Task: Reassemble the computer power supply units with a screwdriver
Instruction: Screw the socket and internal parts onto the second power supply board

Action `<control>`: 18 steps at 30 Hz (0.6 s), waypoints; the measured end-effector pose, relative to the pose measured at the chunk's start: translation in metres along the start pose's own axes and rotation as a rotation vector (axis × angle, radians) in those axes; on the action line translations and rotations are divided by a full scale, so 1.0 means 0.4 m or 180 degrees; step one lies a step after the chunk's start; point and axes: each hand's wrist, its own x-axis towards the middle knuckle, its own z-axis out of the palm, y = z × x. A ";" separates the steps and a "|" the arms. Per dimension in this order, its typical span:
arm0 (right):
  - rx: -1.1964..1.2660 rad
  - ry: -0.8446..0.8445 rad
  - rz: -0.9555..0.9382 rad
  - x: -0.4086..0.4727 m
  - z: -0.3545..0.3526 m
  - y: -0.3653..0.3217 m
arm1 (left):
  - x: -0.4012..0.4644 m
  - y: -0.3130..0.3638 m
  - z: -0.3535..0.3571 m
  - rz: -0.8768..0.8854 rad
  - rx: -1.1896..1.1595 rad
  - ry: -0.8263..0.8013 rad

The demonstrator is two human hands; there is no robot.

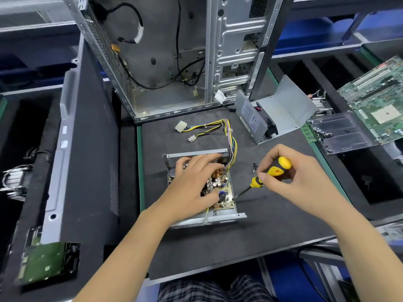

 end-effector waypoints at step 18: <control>-0.0039 -0.0043 0.0034 -0.002 0.002 0.010 | -0.002 -0.010 -0.002 0.0063 0.0020 -0.0134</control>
